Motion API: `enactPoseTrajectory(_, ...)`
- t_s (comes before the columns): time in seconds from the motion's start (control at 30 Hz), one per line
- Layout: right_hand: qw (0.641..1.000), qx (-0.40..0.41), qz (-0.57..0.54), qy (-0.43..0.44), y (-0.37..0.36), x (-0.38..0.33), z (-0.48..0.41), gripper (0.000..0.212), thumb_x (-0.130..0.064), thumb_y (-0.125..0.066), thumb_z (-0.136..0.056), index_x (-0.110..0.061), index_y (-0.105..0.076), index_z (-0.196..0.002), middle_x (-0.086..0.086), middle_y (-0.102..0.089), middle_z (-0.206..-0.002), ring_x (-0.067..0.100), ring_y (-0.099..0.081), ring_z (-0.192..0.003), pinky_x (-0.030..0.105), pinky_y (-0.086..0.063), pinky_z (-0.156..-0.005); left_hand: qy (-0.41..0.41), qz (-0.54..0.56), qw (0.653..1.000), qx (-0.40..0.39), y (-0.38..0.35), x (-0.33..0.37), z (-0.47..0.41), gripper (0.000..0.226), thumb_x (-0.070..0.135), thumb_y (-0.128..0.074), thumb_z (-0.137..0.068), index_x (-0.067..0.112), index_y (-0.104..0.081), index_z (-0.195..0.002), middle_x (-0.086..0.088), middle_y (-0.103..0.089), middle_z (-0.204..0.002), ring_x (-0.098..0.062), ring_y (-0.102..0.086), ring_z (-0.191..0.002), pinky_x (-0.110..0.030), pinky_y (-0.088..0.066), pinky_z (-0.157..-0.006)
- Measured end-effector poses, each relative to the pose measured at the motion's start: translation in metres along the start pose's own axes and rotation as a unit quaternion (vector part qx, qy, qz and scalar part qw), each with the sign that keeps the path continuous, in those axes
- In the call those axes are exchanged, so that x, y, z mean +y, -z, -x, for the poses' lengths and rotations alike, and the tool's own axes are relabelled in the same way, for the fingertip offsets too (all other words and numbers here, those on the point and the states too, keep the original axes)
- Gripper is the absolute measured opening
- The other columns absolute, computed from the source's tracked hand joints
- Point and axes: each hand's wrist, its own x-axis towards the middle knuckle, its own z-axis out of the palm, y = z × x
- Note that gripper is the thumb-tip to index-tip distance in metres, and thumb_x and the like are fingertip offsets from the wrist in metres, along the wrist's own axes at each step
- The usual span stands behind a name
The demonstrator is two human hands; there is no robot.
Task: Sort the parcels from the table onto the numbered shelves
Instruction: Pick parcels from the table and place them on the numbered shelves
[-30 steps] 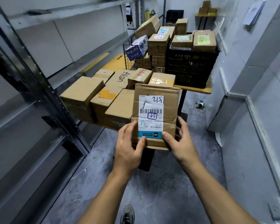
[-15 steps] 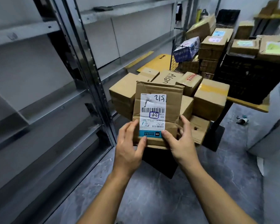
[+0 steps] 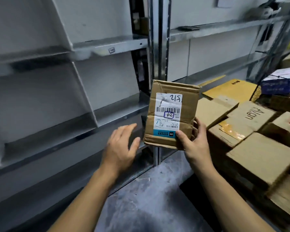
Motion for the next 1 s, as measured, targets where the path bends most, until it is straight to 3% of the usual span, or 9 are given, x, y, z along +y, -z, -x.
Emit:
enactPoseTrajectory(0.17,0.994,-0.110,-0.012,0.024,-0.050,-0.011,-0.004,0.062,-0.026,-0.074,-0.089,-0.051,-0.040,-0.134,-0.022,-0.057,-0.123,0.006,-0.059,-0.116,0.048,-0.054,-0.099,0.078,-0.235,0.968,-0.046,0.063,-0.032,0.021,0.050,0.044,-0.045,-0.093,0.021,-0.049,-0.137,-0.001,-0.054,-0.133,-0.025,-0.051,-0.119,-0.039,-0.039,-0.099)
enactPoseTrajectory(0.27,0.981,-0.188,-0.012,0.036,-0.084,-0.025,0.008,0.063,-0.027,-0.073,-0.090,-0.065,-0.037,-0.125,-0.022,-0.057,-0.122,0.008,-0.059,-0.117,0.047,-0.052,-0.101,0.142,-0.307,0.939,-0.059,0.105,-0.037,0.047,0.051,0.045,-0.045,-0.094,0.023,-0.045,-0.140,0.000,-0.051,-0.136,-0.024,-0.046,-0.124,-0.039,-0.033,-0.105)
enactPoseTrajectory(0.4,0.964,-0.262,-0.031,0.046,-0.130,-0.046,0.033,0.063,-0.027,-0.072,-0.091,-0.055,-0.035,-0.133,-0.011,-0.058,-0.130,0.009,-0.059,-0.118,0.046,-0.054,-0.100,0.226,-0.346,0.909,-0.052,0.158,-0.043,0.084,0.052,0.046,-0.043,-0.096,0.025,-0.038,-0.143,0.001,-0.046,-0.141,-0.023,-0.040,-0.129,-0.039,-0.030,-0.108)
enactPoseTrajectory(0.6,0.928,-0.359,-0.087,0.052,-0.204,-0.091,0.093,0.062,-0.026,-0.069,-0.093,-0.052,-0.034,-0.136,-0.016,-0.057,-0.123,0.012,-0.061,-0.115,0.047,-0.055,-0.097,0.321,-0.377,0.869,0.006,0.245,-0.043,0.151,0.052,0.045,-0.041,-0.097,0.025,-0.035,-0.145,0.001,-0.044,-0.142,-0.023,-0.039,-0.129,-0.040,-0.032,-0.106)
enactPoseTrajectory(0.7,0.906,-0.400,-0.118,0.065,-0.241,-0.113,0.133,0.062,-0.022,-0.069,-0.093,-0.049,-0.035,-0.137,-0.019,-0.057,-0.122,0.008,-0.061,-0.114,0.042,-0.057,-0.094,0.349,-0.392,0.851,0.030,0.287,-0.048,0.188,0.051,0.045,-0.042,-0.097,0.025,-0.036,-0.144,0.001,-0.045,-0.140,-0.024,-0.040,-0.127,-0.040,-0.034,-0.105)
enactPoseTrajectory(0.83,0.888,-0.434,-0.130,0.080,-0.291,-0.132,0.189,0.064,-0.022,-0.067,-0.094,-0.043,-0.031,-0.143,-0.010,-0.053,-0.134,0.006,-0.061,-0.109,0.024,-0.058,-0.083,0.370,-0.410,0.833,0.047,0.338,-0.066,0.237,0.051,0.045,-0.042,-0.097,0.024,-0.037,-0.144,0.000,-0.046,-0.140,-0.024,-0.040,-0.128,-0.040,-0.034,-0.106)
enactPoseTrajectory(1.0,0.884,-0.434,-0.151,0.088,-0.361,-0.158,0.256,0.063,-0.022,-0.066,-0.095,-0.044,-0.031,-0.143,-0.011,-0.054,-0.130,0.011,-0.061,-0.112,0.029,-0.059,-0.086,0.367,-0.427,0.824,0.063,0.410,-0.103,0.288,0.050,0.047,-0.040,-0.097,0.027,-0.036,-0.143,0.003,-0.045,-0.140,-0.022,-0.039,-0.128,-0.039,-0.034,-0.104)
